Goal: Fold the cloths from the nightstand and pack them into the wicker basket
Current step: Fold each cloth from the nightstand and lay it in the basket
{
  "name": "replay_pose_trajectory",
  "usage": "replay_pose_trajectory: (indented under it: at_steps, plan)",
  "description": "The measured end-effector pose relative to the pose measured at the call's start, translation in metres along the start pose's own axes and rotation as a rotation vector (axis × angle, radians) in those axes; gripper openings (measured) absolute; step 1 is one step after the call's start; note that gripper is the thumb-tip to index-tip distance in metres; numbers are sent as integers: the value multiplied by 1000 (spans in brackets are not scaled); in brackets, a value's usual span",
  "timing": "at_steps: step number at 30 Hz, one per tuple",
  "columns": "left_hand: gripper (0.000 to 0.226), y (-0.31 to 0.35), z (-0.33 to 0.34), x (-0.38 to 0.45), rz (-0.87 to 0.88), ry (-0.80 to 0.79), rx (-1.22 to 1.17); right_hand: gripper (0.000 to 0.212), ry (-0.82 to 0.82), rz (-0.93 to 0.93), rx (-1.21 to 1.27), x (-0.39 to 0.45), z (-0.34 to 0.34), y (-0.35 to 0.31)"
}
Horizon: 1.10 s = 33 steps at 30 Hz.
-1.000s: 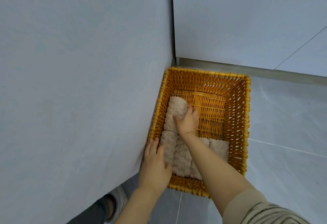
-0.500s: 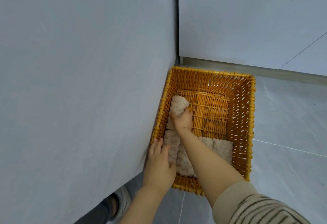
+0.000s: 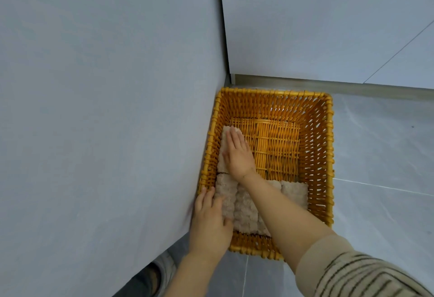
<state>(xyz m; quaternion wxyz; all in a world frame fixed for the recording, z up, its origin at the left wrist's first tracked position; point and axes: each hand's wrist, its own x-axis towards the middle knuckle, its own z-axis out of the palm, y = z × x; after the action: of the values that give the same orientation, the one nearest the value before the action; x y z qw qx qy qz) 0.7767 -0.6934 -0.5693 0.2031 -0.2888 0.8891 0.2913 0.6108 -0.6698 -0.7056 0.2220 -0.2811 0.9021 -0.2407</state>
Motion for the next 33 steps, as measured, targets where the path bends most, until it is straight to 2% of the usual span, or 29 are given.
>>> replay_pose_trajectory:
  at_steps: [4, 10, 14, 17, 19, 21, 24, 26, 30, 33]
  plan:
    - [58, -1, 0, -1, 10, 0, 8, 82, -229, 46, -107, 0, -2, 14]
    - [55, -3, 0, -1, 20, 8, -4, 77, -338, 20, -402, 6, -2, 15]
    - [52, -5, 0, -2, 24, 1, -27, 73, -425, 58, -452, 13, -7, 11]
    - [49, -5, -1, -3, 24, -19, -46, 79, -515, 76, -461, 18, -16, 5]
    - [45, -3, -4, -3, 24, -5, -105, 82, -559, 94, -332, 16, -27, -1]
    - [40, 2, -9, -4, 28, 18, -172, 73, -548, 138, -46, 11, -42, -6]
    - [38, 12, -21, -13, 59, 37, -256, 51, -355, 231, 524, -16, -74, -17]
    - [36, 21, -31, -19, 82, 58, -329, 41, -218, 289, 801, -45, -99, -22]
    - [35, 43, -54, -38, 80, 58, -537, 27, -63, 294, 979, -104, -146, -25]
    - [35, 56, -69, -60, 114, 98, -582, 26, 5, 224, 1048, -143, -178, -40]
